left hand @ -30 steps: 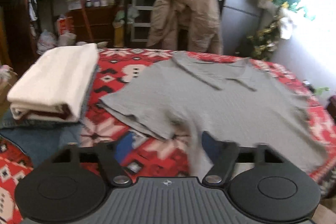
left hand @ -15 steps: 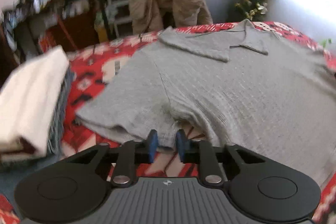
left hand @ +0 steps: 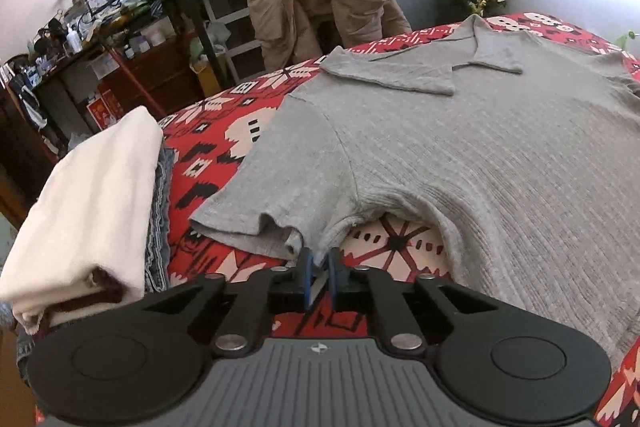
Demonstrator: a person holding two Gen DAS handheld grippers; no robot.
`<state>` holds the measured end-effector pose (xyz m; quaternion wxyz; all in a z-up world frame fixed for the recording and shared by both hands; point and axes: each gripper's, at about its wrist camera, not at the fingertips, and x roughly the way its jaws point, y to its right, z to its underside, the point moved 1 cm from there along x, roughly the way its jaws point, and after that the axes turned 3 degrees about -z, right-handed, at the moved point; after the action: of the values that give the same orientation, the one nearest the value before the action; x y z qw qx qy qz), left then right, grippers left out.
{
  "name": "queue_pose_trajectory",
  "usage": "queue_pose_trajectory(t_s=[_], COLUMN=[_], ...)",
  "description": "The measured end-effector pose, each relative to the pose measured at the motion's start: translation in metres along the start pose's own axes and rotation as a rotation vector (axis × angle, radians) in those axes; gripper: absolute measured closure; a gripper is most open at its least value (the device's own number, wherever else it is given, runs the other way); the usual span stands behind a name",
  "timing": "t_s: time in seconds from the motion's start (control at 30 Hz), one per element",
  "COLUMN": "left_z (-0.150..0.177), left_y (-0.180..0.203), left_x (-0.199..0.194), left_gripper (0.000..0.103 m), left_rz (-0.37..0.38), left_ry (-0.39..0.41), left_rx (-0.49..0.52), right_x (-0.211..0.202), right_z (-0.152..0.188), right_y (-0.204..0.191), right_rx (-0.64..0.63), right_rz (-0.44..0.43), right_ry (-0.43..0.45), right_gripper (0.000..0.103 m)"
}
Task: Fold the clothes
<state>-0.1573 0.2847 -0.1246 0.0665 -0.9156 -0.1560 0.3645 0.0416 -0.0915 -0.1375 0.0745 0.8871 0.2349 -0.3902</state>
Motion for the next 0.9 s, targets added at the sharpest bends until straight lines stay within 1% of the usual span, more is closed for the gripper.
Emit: queue_pose_trajectory(t_s=[0.03,0.07,0.1,0.17,0.23,0.33,0.4,0.47,0.57,0.6,0.7,0.77,0.8,0.83,0.9], left_z=[0.000,0.000,0.000,0.000,-0.001,-0.007,-0.011,-0.015,-0.018,-0.018,-0.018,-0.019,-0.019,-0.020,-0.021], left_y=[0.000,0.000,0.000,0.001,0.001,0.004,0.007,0.008,0.001,-0.002,-0.008,-0.005,-0.001,0.004,0.013], left_x=[-0.002,-0.003,-0.005,-0.010,-0.021,-0.024,-0.017,-0.004,0.017,0.022,0.031,0.033,0.033,0.031,0.026], left_gripper=[0.089,0.085,0.084,0.083,0.083,0.083,0.083,0.083,0.083,0.083,0.083,0.083,0.088,0.100,0.100], left_rz=[0.000,0.001,0.001,0.010,0.042,0.127,0.159,0.185,0.245,0.256,0.272,0.282,0.274,0.244,0.171], left_ry=[0.001,0.001,0.002,0.009,0.028,0.033,0.019,-0.014,-0.078,-0.089,-0.109,-0.120,-0.121,-0.114,-0.096], left_rx=[-0.010,-0.021,-0.031,-0.061,-0.111,-0.189,-0.226,-0.270,-0.407,-0.444,-0.525,-0.515,-0.494,-0.450,-0.350], right_x=[-0.003,-0.007,-0.011,-0.021,-0.028,-0.033,-0.030,-0.024,-0.009,-0.004,0.008,0.013,0.016,0.018,0.020], right_z=[0.001,0.001,0.002,0.003,0.005,0.006,0.006,0.003,-0.002,-0.004,-0.008,-0.010,-0.011,-0.012,-0.013], right_y=[0.001,0.002,0.002,-0.002,-0.009,-0.020,-0.026,-0.028,-0.025,-0.023,-0.023,-0.025,-0.027,-0.028,-0.035], right_rx=[0.009,0.022,0.032,0.042,0.039,0.034,0.030,0.053,0.123,0.143,0.177,0.184,0.187,0.191,0.135], right_rz=[-0.001,-0.010,-0.022,-0.056,-0.081,-0.118,-0.128,-0.137,-0.160,-0.161,-0.162,-0.168,-0.170,-0.173,-0.139], right_ry=[0.003,0.008,0.015,0.037,0.046,0.049,0.047,0.039,0.018,0.008,-0.004,-0.008,-0.010,-0.012,-0.015], right_gripper=[0.094,0.094,0.092,0.089,0.089,0.089,0.089,0.089,0.089,0.088,0.087,0.086,0.086,0.086,0.098])
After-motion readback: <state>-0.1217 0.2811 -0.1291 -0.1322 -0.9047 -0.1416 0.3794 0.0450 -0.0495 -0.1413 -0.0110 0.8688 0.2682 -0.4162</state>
